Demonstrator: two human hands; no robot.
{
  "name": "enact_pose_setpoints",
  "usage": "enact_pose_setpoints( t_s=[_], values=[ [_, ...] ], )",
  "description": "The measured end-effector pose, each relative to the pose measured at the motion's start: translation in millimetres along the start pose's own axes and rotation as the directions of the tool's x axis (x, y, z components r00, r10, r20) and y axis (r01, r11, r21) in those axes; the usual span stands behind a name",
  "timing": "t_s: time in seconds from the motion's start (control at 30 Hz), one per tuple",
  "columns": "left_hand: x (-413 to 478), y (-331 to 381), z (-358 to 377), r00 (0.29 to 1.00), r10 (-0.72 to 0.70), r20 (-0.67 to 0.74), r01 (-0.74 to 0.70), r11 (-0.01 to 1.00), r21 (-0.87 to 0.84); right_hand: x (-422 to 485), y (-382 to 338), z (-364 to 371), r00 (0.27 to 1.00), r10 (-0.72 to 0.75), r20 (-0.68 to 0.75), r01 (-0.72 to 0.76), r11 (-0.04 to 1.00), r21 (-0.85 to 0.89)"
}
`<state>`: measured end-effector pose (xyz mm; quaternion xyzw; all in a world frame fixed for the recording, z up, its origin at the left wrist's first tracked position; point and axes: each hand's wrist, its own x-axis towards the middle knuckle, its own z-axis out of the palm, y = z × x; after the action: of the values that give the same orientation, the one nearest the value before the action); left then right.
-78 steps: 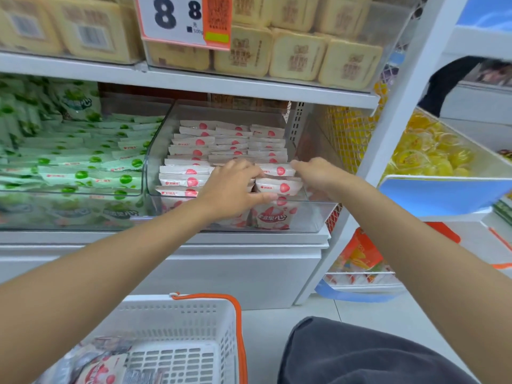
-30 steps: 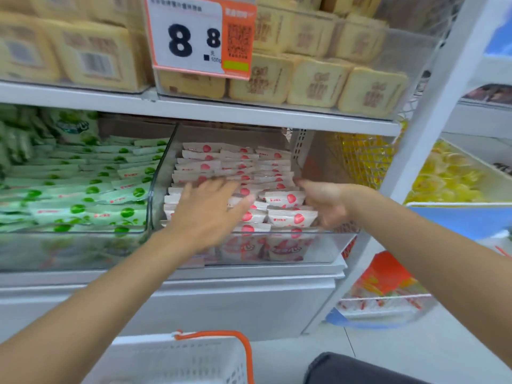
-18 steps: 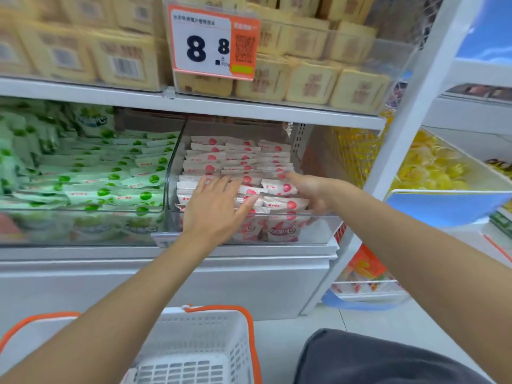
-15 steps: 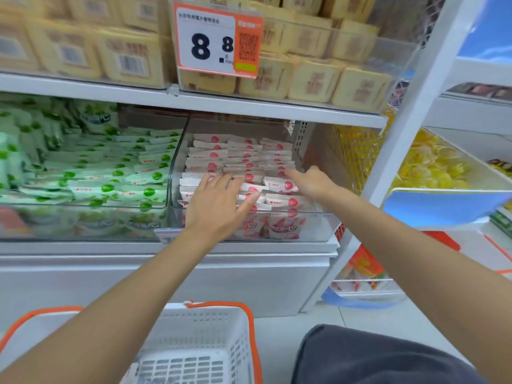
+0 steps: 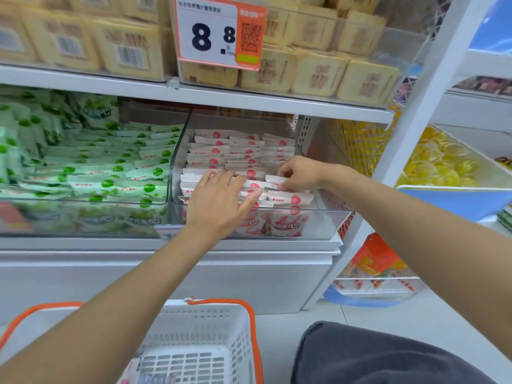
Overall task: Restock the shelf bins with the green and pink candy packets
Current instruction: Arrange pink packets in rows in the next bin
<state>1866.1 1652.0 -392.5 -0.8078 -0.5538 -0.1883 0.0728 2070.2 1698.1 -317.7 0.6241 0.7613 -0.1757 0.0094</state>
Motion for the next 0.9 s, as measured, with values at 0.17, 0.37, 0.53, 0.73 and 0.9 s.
enact_pose_setpoints(
  t_s=[0.17,0.37,0.53,0.73,0.9],
  values=[
    [0.9,-1.7,4.1,1.0,0.01,-0.027,-0.01,1.0,0.001,6.9,-8.5,-16.0,0.986,-0.038,0.161,0.063,0.986,-0.154],
    [1.0,-2.3,7.4,0.999,0.015,-0.042,-0.015,1.0,-0.002,12.7,-13.9,-0.9,0.992,-0.068,0.104,0.09,0.972,-0.219],
    [0.7,-2.2,7.0,0.999,0.017,-0.047,-0.017,1.0,0.0,12.0,2.2,-0.7,0.995,-0.017,0.096,0.02,0.999,-0.032],
    [1.2,-4.1,7.6,0.999,0.025,-0.031,-0.025,1.0,0.01,-20.7,20.0,-15.6,0.956,0.262,-0.13,-0.173,0.863,0.474],
    [2.7,-2.7,8.1,0.999,0.024,-0.048,-0.024,1.0,0.008,-35.6,11.4,5.4,0.878,0.248,0.409,-0.468,0.62,0.63]
  ],
)
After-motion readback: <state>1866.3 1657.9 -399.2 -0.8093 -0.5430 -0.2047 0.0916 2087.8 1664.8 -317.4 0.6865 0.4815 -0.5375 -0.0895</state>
